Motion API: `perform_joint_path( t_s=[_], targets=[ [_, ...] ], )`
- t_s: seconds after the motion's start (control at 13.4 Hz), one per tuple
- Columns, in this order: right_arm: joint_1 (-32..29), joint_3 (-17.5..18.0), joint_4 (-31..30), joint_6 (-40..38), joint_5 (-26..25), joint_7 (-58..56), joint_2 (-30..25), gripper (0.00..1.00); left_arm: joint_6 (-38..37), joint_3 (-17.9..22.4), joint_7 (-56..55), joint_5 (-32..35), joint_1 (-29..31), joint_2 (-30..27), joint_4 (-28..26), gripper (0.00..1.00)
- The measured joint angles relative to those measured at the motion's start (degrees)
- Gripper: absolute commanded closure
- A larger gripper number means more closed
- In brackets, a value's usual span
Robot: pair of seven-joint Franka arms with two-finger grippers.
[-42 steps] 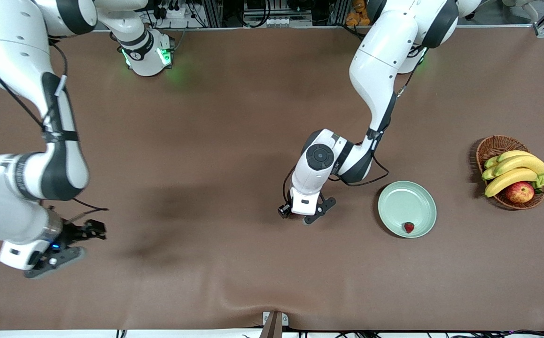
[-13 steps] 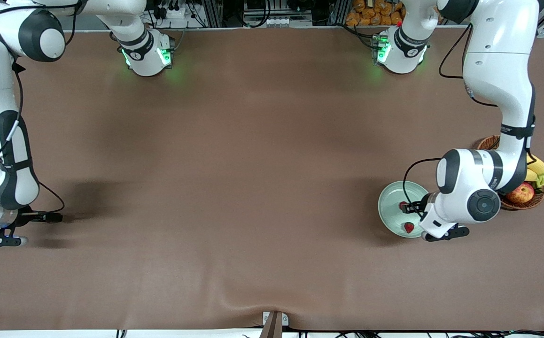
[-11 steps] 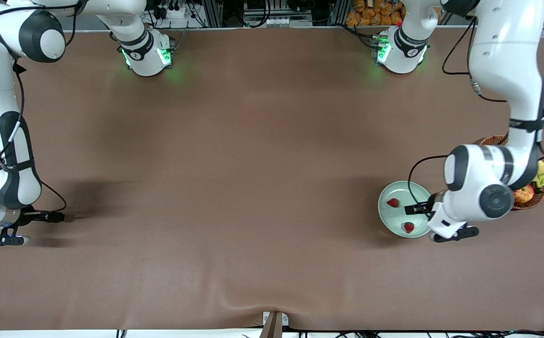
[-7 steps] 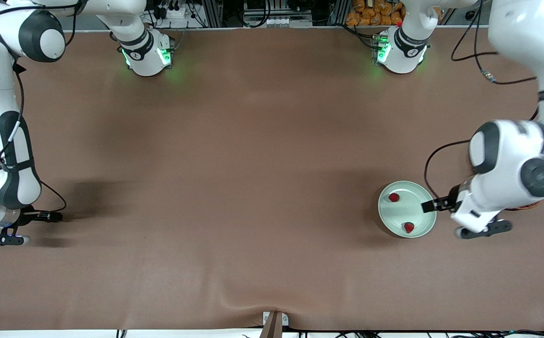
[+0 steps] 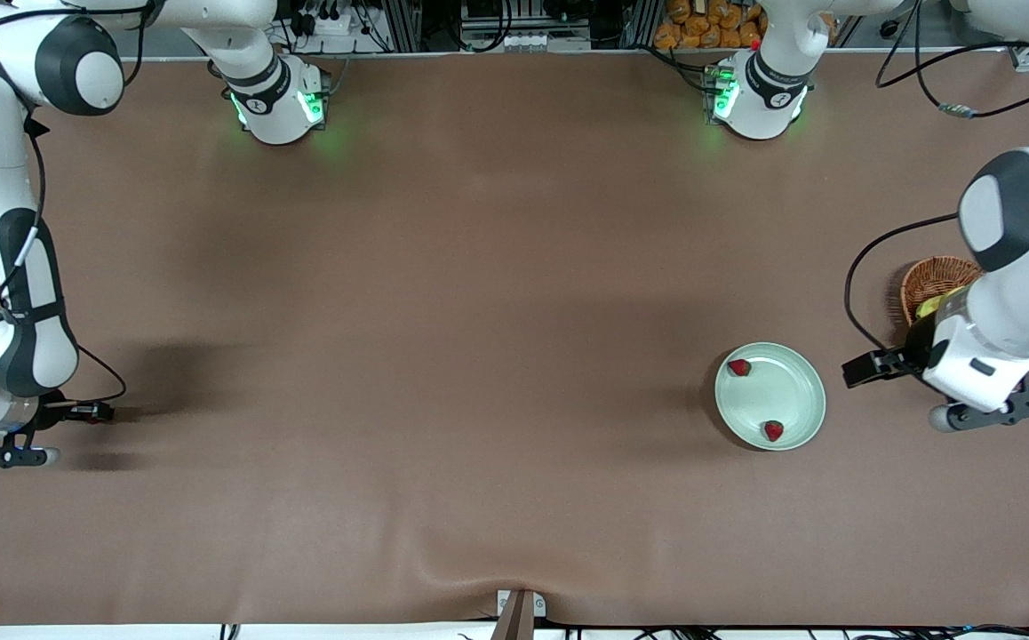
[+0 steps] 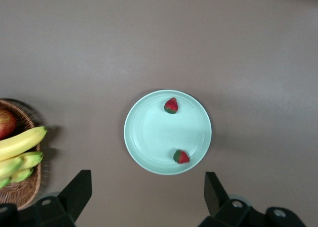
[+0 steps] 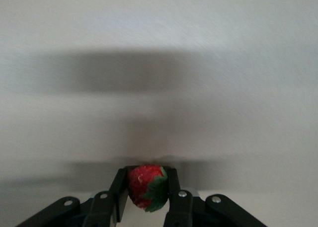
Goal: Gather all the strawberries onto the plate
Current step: 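Lift the last strawberry with the right gripper and carry it toward the middle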
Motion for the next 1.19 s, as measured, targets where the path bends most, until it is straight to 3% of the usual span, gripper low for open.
perform_joint_path(
  t_s=[0.3, 0.89, 1.19],
  targets=[
    [5.9, 2.6, 1.6, 0.3, 0.0, -2.6, -1.7, 1.00, -3.8, 0.0, 0.0, 0.0, 0.0, -2.2, 1.4, 0.00],
    [24.5, 6.4, 4.4, 1.2, 0.0, -2.6, -2.7, 1.00, -5.1, 0.0, -0.1, 0.0, 0.0, -2.8, 1.2, 0.00],
    [27.5, 13.9, 5.5, 3.0, 0.0, -2.8, -2.7, 1.00, -5.1, -0.3, -0.2, -0.2, 0.0, -2.7, 1.0, 0.00]
  ],
)
